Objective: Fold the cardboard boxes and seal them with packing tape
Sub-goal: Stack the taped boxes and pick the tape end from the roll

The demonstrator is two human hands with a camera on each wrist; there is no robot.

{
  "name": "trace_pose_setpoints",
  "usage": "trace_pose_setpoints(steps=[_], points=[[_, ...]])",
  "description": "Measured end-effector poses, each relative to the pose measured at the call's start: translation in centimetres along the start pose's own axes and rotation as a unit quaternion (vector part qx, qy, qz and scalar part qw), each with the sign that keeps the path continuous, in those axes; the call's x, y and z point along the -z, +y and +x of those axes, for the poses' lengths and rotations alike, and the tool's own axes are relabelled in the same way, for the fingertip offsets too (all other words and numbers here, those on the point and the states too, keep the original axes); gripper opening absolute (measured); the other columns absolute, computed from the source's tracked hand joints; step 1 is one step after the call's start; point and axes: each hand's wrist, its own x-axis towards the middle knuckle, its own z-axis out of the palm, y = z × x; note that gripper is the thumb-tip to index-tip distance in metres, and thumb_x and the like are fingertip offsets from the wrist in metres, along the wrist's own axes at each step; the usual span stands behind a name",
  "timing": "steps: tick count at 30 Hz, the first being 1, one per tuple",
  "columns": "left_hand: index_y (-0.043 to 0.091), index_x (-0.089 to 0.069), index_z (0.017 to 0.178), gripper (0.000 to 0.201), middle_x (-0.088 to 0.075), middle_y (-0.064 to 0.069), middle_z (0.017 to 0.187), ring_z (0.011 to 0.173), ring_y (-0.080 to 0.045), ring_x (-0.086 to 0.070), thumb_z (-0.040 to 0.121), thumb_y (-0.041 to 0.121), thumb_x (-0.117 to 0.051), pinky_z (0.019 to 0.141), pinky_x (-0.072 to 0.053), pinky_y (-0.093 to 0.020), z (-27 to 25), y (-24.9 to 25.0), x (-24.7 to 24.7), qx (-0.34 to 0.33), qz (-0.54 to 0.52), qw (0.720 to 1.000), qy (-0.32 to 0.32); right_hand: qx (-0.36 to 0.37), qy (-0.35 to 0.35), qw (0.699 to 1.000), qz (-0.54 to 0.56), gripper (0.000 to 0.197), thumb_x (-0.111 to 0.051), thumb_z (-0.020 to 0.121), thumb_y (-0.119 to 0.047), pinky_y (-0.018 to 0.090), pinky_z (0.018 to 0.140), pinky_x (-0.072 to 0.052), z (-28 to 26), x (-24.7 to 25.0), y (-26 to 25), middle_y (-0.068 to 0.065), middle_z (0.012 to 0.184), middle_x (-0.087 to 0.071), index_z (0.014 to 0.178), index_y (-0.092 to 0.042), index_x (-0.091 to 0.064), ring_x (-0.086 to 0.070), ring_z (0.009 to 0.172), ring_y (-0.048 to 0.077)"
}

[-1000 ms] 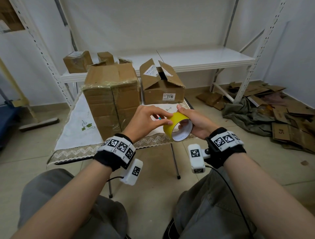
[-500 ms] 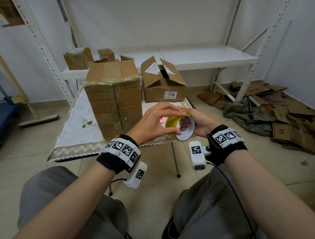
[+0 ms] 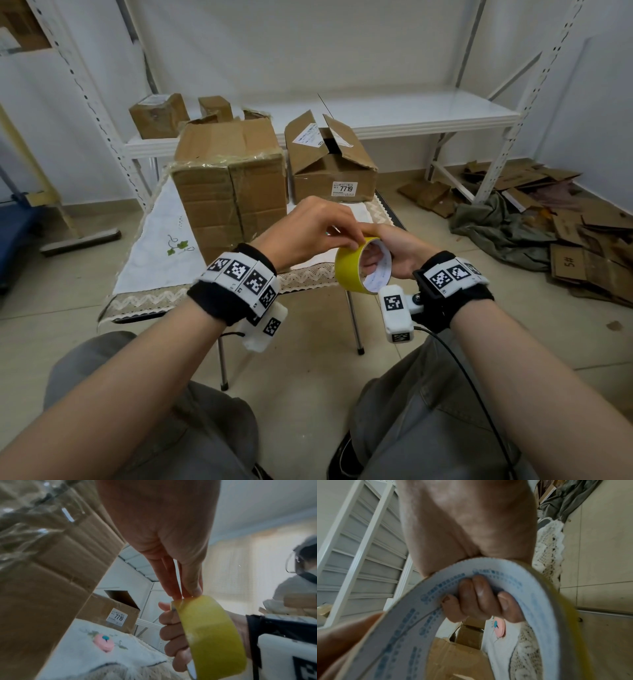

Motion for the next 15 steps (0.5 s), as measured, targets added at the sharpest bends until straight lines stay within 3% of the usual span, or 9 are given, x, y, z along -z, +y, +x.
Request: trace_pose_setpoints(steps=[2,6,15], points=[[0.014,-0.08,0.094,0.009,-0.074,0.003,0.088,0.076,-0.01,-0.068,0.085,0.015,-0.079,0.072,-0.057,-0.03,0.7,0.3,0.6,-0.025,0.039,0.998,-0.032,-0.007,-0.012,1.0,-0.011,0.049,-0.053,0.102,-0.035,0.026,0.056,-0.016,-0.3,-0.2,-0.1,-0.002,0.06,-0.03,0.056,-0.019,-0.048,-0.008,0.069,0.017],[0.017,-0.079,0.094,0.008,-0.073,0.007,0.088,0.074,-0.003,-0.063,0.086,0.018,-0.077,0.07,-0.05,-0.017,1.1,0.9,1.1,-0.059,0.097,0.991,-0.066,-0.022,-0.01,0.999,-0.034,0.051,-0.053,0.1,-0.033,0.029,0.062,-0.011,-0.7,-0.3,-0.2,-0.002,0.059,-0.029,0.051,-0.02,-0.045,-0.007,0.071,0.016],[0.017,-0.069,0.089,0.003,-0.063,0.008,0.087,0.073,-0.007,-0.054,0.087,0.018,-0.07,0.063,-0.05,-0.031,0.0,1.4,0.0,-0.054,0.139,0.987,-0.06,-0.027,-0.033,0.998,-0.048,0.037,-0.062,0.084,-0.022,0.027,0.057,-0.013,-0.6,-0.4,0.5,-0.002,0.054,-0.027,0.056,-0.019,-0.039,-0.01,0.061,0.015]])
